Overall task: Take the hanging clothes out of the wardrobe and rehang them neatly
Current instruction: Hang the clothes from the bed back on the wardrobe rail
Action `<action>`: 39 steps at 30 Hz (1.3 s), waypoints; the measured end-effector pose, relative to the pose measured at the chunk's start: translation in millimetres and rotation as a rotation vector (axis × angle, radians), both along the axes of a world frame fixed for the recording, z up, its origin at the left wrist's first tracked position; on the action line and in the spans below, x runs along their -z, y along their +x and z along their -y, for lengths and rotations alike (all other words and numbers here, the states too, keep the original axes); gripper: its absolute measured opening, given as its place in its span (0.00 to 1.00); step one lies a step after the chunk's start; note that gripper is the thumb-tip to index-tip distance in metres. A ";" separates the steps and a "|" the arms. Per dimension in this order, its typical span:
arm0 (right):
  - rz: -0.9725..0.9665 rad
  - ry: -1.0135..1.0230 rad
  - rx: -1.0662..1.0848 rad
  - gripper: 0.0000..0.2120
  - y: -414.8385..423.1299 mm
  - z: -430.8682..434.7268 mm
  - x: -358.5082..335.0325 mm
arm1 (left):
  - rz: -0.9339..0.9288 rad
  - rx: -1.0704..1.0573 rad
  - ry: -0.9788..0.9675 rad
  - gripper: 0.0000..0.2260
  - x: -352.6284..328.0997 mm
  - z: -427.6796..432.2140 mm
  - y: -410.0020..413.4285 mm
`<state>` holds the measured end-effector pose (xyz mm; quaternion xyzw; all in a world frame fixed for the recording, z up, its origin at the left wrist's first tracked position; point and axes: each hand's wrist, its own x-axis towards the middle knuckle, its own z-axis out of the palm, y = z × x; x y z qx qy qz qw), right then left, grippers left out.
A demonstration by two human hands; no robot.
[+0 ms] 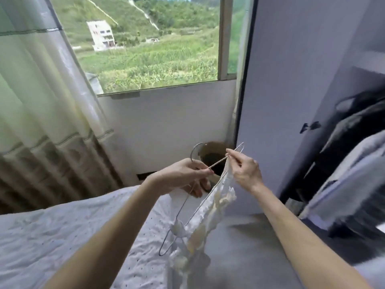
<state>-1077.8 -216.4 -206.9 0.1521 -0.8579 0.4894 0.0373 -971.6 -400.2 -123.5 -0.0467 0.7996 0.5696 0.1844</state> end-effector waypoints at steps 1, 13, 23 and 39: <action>0.017 0.029 0.044 0.14 -5.4 -7.1 2.4 | -0.008 0.035 0.009 0.14 6.9 -6.8 -14.7; 0.475 0.098 0.164 0.15 82.7 -63.4 38.2 | 0.221 0.058 0.485 0.10 73.0 -80.6 -137.6; 0.557 0.173 0.493 0.14 155.3 -104.6 50.3 | 0.392 0.353 0.462 0.07 79.5 -204.3 -129.8; 0.306 -0.500 1.106 0.11 153.6 -137.5 21.9 | -0.335 1.278 -0.242 0.22 27.9 -283.6 -130.4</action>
